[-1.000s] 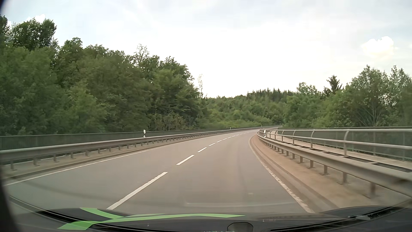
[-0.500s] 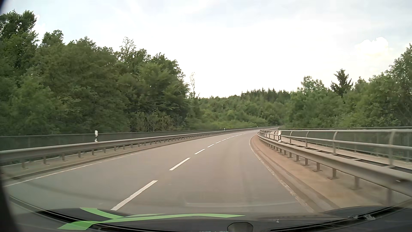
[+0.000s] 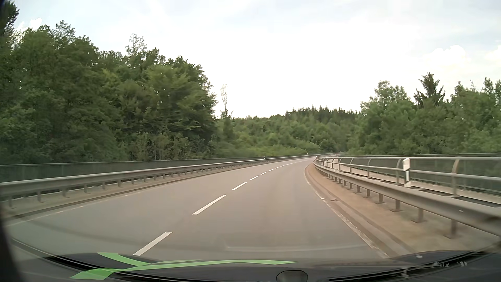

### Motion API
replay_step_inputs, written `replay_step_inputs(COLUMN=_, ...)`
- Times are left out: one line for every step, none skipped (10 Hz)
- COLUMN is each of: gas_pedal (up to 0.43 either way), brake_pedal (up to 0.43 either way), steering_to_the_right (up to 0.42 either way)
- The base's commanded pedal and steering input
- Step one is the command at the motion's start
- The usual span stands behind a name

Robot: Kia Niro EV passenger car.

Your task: Follow the waypoints while adhering to traffic rules and regulations

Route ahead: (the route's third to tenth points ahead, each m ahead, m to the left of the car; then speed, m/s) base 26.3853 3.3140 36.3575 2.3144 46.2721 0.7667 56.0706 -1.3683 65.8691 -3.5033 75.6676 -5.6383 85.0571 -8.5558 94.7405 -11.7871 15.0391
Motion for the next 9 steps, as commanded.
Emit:
replay_step_inputs(gas_pedal=0.157, brake_pedal=0.000, steering_to_the_right=0.015)
replay_step_inputs(gas_pedal=0.157, brake_pedal=0.000, steering_to_the_right=0.015)
replay_step_inputs(gas_pedal=0.157, brake_pedal=0.000, steering_to_the_right=0.015)
replay_step_inputs(gas_pedal=0.157, brake_pedal=0.000, steering_to_the_right=0.015)
replay_step_inputs(gas_pedal=0.157, brake_pedal=0.000, steering_to_the_right=0.015)
replay_step_inputs(gas_pedal=0.157, brake_pedal=0.000, steering_to_the_right=0.015)
replay_step_inputs(gas_pedal=0.157, brake_pedal=0.000, steering_to_the_right=0.015)
replay_step_inputs(gas_pedal=0.157, brake_pedal=0.000, steering_to_the_right=0.015)
replay_step_inputs(gas_pedal=0.157, brake_pedal=0.000, steering_to_the_right=0.015)
